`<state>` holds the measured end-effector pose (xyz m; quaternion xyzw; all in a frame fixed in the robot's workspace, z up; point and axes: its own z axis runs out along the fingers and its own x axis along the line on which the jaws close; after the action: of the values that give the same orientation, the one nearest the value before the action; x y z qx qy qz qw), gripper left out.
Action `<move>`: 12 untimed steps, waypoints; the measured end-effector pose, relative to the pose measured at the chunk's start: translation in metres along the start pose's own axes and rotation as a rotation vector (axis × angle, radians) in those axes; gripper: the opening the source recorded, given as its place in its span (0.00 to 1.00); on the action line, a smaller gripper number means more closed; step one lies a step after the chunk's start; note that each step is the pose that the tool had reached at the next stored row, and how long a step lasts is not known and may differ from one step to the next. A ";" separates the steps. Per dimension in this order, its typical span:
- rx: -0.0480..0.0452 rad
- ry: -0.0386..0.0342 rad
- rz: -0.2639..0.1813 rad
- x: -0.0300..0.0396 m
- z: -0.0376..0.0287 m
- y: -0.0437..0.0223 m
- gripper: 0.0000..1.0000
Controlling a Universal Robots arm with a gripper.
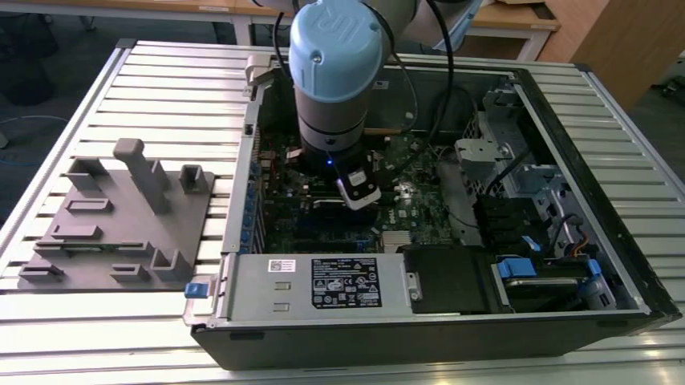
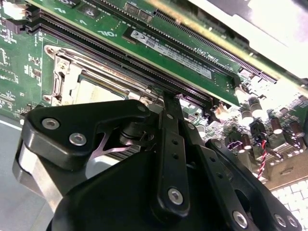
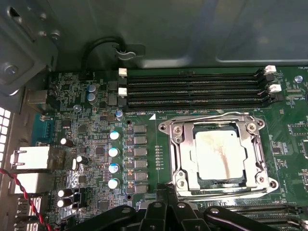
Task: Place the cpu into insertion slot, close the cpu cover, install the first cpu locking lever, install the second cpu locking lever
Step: 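Install the second cpu locking lever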
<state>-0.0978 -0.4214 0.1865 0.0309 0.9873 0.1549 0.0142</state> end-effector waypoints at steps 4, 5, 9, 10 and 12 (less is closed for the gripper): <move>0.0000 0.0001 0.000 0.0001 0.0000 0.0000 0.10; 0.0000 0.0001 0.000 0.0001 0.0000 0.0000 0.10; 0.0004 0.0001 0.000 0.0002 -0.0001 0.0000 0.10; 0.0008 0.0001 0.000 0.0002 0.0000 0.0000 0.10; 0.0034 -0.0002 0.000 0.0002 0.0001 0.0002 0.10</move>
<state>-0.0979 -0.4212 0.1865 0.0309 0.9876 0.1532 0.0142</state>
